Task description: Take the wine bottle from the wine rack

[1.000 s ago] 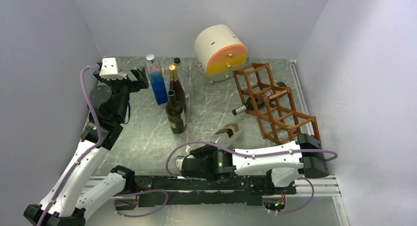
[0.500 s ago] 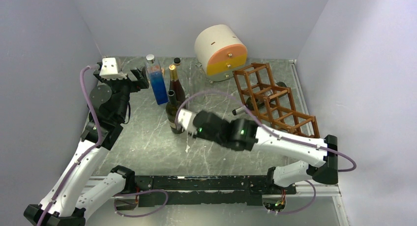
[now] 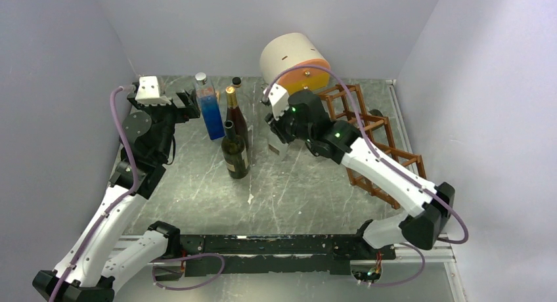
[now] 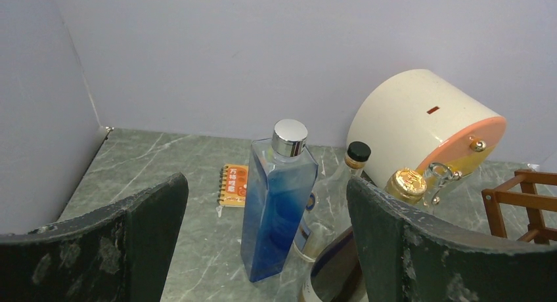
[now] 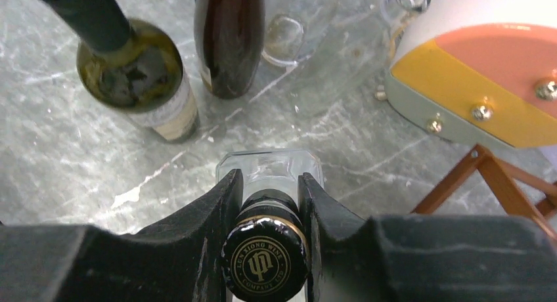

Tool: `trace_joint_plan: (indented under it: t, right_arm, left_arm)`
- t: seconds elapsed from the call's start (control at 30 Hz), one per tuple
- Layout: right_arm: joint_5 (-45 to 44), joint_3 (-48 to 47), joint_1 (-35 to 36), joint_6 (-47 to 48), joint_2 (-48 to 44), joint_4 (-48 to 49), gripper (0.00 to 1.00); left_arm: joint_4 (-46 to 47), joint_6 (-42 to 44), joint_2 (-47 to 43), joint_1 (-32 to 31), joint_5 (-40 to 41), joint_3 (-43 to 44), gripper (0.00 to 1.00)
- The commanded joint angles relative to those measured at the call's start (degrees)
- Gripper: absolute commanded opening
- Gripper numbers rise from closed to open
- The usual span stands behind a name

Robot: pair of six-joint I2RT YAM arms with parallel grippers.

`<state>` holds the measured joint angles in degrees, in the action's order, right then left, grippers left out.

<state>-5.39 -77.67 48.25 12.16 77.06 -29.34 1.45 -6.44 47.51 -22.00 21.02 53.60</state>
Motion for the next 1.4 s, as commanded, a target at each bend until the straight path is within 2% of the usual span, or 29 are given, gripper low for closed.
trace_joint_plan:
  t: [0.0,0.53,0.97,1.37]
  right_arm:
    - [7.1,-6.2,-1.9,-0.6,2.7,9.3,0.00]
    - [11.6,-14.5,-5.5,1.4,14.3,7.0,0.00]
    - [11.8,-16.7,-5.5,1.7,18.3,7.4,0.00]
    - [11.0,-18.1,-5.5,0.9,20.7,3.5,0.00]
  left_arm:
    - [0.9,-0.3,0.0,-0.5,-1.1,0.7,0.94]
    - [1.1,-0.2,0.1,-0.5,-1.0,0.6,0.94]
    - [1.1,-0.3,-0.3,-0.5,-0.6,0.5,0.94]
    - [1.0,-0.3,-0.6,-0.4,-0.6,0.6,0.94]
